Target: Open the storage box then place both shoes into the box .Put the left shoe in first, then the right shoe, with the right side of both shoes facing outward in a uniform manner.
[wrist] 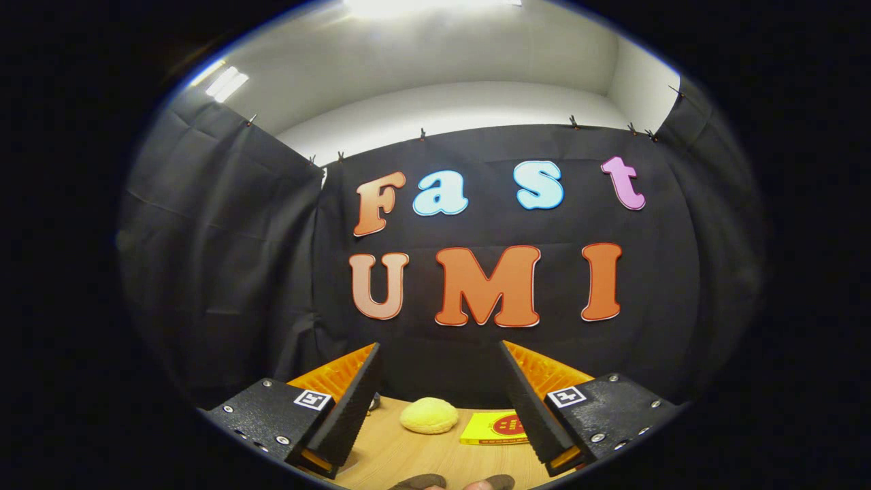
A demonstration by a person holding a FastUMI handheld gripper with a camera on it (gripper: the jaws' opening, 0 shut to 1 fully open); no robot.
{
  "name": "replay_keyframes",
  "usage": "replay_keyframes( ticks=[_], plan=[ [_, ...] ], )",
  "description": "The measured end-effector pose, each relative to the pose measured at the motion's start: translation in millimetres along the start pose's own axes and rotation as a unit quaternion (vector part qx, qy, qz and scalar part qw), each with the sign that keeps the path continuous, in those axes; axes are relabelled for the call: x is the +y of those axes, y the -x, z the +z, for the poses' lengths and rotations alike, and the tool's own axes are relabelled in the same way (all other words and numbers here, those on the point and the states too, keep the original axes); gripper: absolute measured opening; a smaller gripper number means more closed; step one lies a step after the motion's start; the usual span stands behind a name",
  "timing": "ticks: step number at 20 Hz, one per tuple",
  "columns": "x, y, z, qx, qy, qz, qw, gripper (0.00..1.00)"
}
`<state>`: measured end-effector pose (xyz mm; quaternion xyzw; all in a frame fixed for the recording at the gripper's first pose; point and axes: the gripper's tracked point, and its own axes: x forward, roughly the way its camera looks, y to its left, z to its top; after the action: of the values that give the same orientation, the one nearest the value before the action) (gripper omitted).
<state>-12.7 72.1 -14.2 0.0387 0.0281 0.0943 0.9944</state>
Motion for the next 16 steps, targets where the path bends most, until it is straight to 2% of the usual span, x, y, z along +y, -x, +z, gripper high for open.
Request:
replay_keyframes(
  ticks=[5, 9, 16],
  plan=[
    [18.0, 0.5, -15.8, 0.015, -0.020, 0.029, 0.999, 1.00],
    [50.4, 4.1, -31.9, 0.041, -0.031, 0.084, 0.995, 0.99],
    [95.1, 10.4, -65.5, 0.084, -0.062, 0.150, 0.983, 0.99]
  ],
)
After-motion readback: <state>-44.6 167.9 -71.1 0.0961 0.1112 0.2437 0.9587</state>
